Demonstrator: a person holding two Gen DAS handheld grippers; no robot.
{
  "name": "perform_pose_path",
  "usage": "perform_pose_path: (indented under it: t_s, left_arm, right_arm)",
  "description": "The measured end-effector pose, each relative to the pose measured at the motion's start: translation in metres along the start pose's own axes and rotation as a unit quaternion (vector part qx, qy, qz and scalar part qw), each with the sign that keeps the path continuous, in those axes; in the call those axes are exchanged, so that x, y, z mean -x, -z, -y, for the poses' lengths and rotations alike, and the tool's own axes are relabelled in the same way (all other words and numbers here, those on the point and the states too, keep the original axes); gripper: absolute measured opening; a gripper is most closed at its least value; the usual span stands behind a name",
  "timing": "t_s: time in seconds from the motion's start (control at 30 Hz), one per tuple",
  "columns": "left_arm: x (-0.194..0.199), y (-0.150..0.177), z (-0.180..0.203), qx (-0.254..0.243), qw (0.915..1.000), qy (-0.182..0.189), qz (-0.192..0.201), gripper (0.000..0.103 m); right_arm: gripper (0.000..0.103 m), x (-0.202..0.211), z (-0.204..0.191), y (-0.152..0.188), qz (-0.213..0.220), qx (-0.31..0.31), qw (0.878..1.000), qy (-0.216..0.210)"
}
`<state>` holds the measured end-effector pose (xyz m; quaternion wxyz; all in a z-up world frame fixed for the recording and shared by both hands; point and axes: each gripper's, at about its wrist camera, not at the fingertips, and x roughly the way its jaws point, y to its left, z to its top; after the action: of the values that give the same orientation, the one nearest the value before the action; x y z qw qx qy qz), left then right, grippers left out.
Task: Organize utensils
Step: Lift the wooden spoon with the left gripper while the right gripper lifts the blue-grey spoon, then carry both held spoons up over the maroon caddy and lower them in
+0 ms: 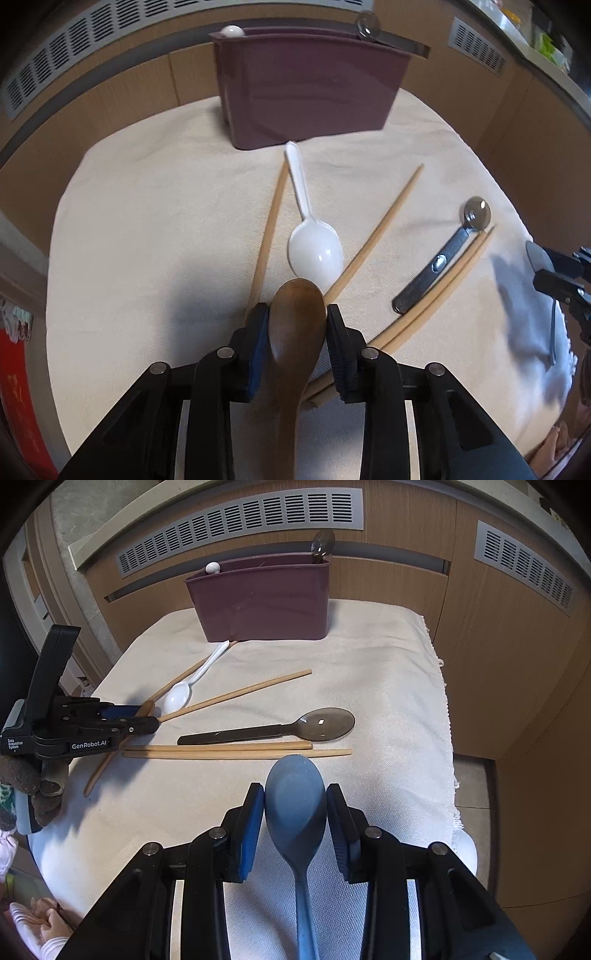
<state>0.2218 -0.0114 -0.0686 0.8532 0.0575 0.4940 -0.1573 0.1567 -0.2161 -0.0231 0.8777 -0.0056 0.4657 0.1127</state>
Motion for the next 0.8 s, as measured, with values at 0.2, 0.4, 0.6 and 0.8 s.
perform_pose_path:
  t_s: [0.2, 0.4, 0.6, 0.8]
  left_arm:
    - [0.051, 0.022, 0.005, 0.034, 0.9951, 0.011, 0.092, 0.031]
    - [0.125, 0.027, 0.017, 0.034, 0.9793, 0.015, 0.199, 0.031]
    - [0.195, -0.023, 0.032, -0.002, 0.9564, 0.035, 0.290, 0.031]
    - [0.246, -0.109, 0.040, -0.025, 0.9248, 0.022, 0.379, 0.031]
  right_arm:
    - [0.032, 0.018, -0.004, 0.002, 0.022, 0.008, 1.000, 0.010]
    - [0.032, 0.050, -0.007, -0.002, 0.076, -0.002, 0.997, -0.012]
    - [0.032, 0.116, -0.015, -0.061, 0.182, 0.004, 0.983, -0.026]
    - [0.032, 0.172, -0.019, -0.165, 0.293, 0.023, 0.956, 0.001]
